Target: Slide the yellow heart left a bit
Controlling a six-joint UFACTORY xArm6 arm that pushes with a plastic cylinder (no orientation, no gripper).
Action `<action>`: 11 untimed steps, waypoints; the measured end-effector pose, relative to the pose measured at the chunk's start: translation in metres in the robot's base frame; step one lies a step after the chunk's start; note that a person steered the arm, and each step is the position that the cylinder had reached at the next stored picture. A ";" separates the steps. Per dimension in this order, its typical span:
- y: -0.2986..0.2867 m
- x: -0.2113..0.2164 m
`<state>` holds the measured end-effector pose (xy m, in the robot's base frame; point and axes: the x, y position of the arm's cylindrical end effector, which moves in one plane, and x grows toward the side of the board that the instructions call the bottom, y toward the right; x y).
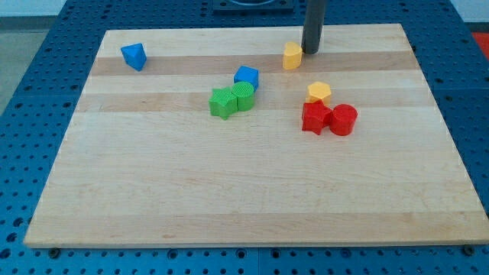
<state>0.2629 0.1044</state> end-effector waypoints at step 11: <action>-0.040 -0.002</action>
